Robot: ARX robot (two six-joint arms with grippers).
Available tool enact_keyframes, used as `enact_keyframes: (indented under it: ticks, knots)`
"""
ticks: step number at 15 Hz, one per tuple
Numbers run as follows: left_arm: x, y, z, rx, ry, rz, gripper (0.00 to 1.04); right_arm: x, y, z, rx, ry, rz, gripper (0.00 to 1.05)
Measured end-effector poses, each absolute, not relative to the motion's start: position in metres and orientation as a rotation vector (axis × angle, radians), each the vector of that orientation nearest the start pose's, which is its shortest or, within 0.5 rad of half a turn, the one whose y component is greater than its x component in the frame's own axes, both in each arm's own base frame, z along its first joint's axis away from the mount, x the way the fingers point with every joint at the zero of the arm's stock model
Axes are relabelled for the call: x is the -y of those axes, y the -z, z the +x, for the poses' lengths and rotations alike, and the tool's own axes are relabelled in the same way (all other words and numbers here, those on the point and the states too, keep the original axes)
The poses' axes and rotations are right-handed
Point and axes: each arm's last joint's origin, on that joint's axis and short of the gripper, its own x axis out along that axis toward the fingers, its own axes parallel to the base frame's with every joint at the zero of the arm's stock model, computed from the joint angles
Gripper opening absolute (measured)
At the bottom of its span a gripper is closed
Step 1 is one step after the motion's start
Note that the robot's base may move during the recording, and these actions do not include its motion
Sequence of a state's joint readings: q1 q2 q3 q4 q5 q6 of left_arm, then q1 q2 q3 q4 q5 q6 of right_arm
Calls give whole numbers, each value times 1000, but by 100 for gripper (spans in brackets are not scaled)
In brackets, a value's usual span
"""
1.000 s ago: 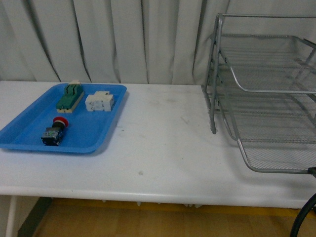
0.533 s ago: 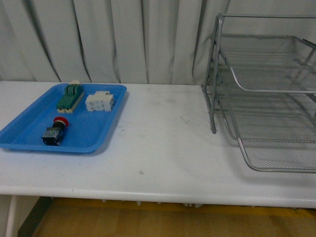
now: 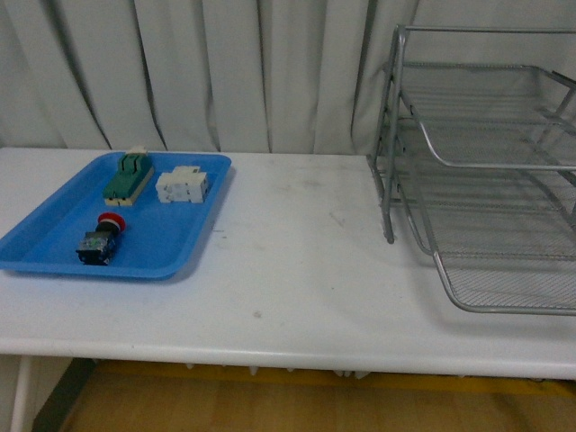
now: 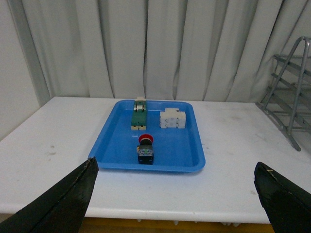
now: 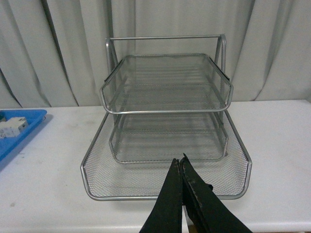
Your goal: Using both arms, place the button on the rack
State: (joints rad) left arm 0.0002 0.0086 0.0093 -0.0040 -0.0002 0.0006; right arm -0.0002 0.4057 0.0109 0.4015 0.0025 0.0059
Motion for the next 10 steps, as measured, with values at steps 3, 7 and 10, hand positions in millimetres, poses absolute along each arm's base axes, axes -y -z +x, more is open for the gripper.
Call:
enact_keyframes:
  ticks: [3, 7, 10]
  knots:
    - [0, -166, 98, -3, 0, 0, 98, 0, -170, 118, 13, 3, 6, 2]
    - [0, -166, 98, -3, 0, 0, 98, 0, -170, 115, 13, 3, 6, 2]
    - [0, -166, 98, -3, 0, 1, 98, 0, -170, 112, 14, 3, 6, 2]
